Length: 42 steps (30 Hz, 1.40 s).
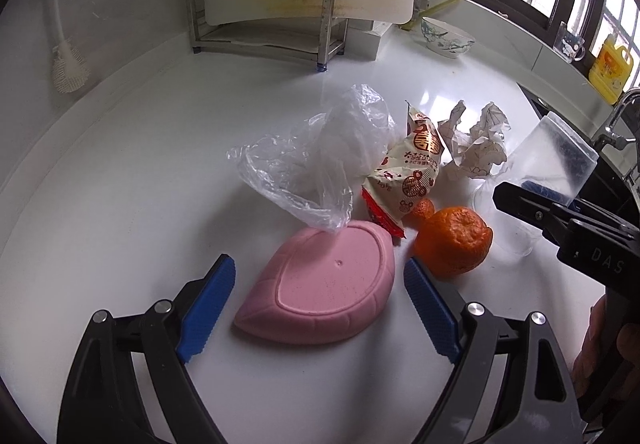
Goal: Collect trash
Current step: 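Grasp the pink leaf-shaped dish with the left gripper while the right holds the cup, then carry dish and cup over the bin and open both grippers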
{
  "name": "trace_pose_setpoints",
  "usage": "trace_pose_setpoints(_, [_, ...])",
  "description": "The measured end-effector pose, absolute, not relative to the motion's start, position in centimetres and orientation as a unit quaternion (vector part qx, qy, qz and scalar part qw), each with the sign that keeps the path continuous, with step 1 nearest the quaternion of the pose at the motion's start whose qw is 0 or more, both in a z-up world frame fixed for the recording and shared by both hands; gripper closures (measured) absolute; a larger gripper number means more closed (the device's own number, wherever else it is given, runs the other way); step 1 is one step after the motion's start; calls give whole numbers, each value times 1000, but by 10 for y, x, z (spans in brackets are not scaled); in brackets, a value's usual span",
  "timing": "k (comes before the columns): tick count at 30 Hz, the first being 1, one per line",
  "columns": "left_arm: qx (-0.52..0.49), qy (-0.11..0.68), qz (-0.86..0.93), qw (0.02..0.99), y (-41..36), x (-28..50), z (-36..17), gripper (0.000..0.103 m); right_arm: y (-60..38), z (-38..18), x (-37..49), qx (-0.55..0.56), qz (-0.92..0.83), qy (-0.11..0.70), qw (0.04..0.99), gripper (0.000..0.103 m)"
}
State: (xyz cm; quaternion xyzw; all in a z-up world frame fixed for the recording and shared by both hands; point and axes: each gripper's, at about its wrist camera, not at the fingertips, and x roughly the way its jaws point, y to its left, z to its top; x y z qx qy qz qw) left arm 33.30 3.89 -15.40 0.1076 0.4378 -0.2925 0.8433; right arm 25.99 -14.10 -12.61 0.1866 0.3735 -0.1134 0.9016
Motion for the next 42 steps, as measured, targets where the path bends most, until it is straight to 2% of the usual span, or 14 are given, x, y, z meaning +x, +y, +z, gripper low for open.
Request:
trace_pose_setpoints(5, [116,439,-307,836,33,337,-157,19,-142,-125,259,193,-113,370,902,47])
trace_pose_setpoints(7, [120,435,-306,838,32,334,-156,32,-142,-125,260,194,-111,370,902,47])
trace_pose_setpoints(8, [126,433,-305,839,31,332,-156,33,-141,-125,259,193,-110,369,902,47])
trace_pose_setpoints(28, [99,443,-267,850,53,296,-135,34,-138,-115,237,186,-97,364,908,49])
trace_pose_setpoints(42, [84,436,-232,865,50,227,-98,34,-135,-99,167,182,-62,364,911,49])
